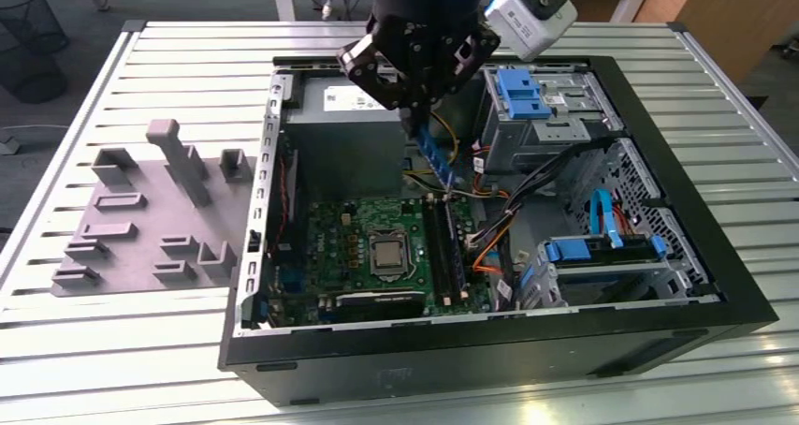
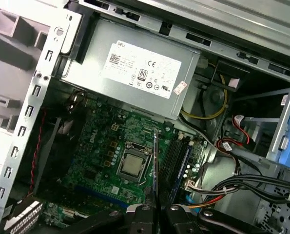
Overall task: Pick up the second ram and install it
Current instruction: 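Insert the second ram into the second slot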
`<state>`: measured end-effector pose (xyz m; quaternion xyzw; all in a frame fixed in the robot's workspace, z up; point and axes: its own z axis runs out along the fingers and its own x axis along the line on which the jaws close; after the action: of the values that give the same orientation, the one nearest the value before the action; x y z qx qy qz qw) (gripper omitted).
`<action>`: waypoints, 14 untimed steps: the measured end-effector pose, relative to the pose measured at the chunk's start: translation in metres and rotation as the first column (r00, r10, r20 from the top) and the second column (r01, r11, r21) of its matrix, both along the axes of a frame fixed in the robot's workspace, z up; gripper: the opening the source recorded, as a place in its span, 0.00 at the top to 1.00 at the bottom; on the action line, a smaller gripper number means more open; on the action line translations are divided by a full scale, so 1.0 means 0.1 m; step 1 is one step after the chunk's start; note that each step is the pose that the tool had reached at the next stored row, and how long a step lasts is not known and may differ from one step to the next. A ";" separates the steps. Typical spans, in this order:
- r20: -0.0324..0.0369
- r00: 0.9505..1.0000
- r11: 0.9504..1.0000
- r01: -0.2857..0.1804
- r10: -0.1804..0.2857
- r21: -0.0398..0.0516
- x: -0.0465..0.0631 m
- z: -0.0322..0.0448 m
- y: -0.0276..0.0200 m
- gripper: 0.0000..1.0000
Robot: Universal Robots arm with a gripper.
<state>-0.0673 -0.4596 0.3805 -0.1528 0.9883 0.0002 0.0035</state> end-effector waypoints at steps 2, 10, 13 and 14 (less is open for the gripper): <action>0.000 0.999 0.999 0.036 -0.036 -0.001 0.00 -0.006 0.000 0.86; 0.000 0.986 0.986 0.167 -0.167 -0.003 0.00 -0.026 0.000 0.86; 0.000 0.980 0.980 0.197 -0.197 -0.003 0.00 -0.028 0.000 0.86; 0.000 0.980 0.980 0.198 -0.198 -0.003 0.00 -0.029 0.000 0.86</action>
<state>-0.0674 -0.4596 0.3776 -0.0535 0.9986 -0.0018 0.0033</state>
